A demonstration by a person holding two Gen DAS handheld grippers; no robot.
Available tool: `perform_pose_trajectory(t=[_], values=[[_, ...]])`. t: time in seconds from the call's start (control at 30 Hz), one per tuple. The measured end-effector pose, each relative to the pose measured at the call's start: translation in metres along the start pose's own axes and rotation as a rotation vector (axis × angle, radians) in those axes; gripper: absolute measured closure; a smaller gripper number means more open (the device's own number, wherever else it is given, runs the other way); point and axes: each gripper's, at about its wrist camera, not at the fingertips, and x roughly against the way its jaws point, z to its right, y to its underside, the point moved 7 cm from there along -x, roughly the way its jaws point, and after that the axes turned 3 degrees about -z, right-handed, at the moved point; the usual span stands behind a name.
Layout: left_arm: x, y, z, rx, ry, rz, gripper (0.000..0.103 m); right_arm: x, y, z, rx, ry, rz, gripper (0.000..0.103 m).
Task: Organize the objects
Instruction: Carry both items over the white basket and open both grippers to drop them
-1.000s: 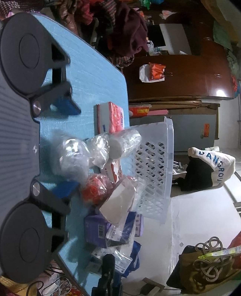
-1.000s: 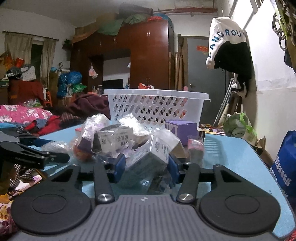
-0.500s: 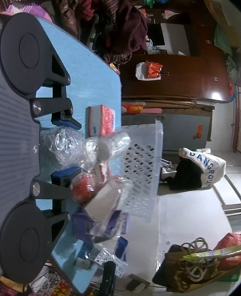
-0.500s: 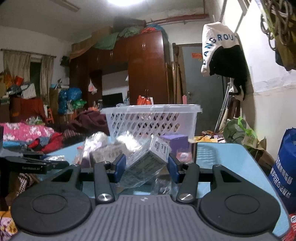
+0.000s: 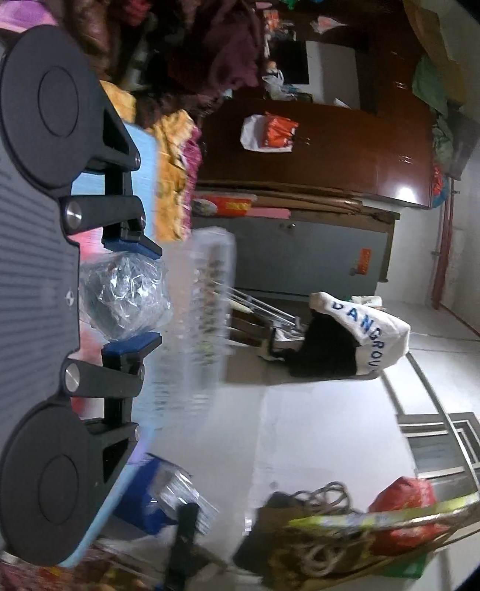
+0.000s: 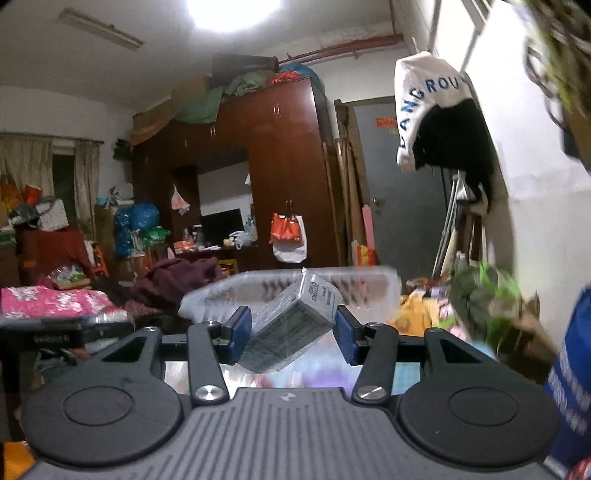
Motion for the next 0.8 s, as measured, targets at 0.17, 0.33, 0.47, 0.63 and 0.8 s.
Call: perform_pose_trajectory(t=[0.17, 0.33, 0.47, 0.63, 0.8], values=[[-0.082, -0.058, 0.001, 0.062, 0.009, -0.082, 0.056, -0.079, -0.028, 0.009, 0.043, 0.051, -0.094, 0.051], [-0.142, -0.054, 0.002, 0.088, -0.004, -0.181, 0.055, -0.127, -0.016, 0.018, 0.044, 0.085, -0.198, 0.048], [-0.147, -0.047, -0.002, 0.081, -0.035, -0.167, 0.013, -0.114, -0.016, 0.019, 0.019, 0.084, -0.181, 0.005], [-0.08, -0.035, -0.001, 0.018, -0.023, -0.059, 0.013, -0.034, -0.005, 0.01, 0.029, 0.027, -0.099, 0.0], [0.003, 0.031, 0.017, -0.049, 0.025, 0.007, 0.013, 0.053, 0.072, 0.01, 0.055, 0.059, -0.059, 0.0]])
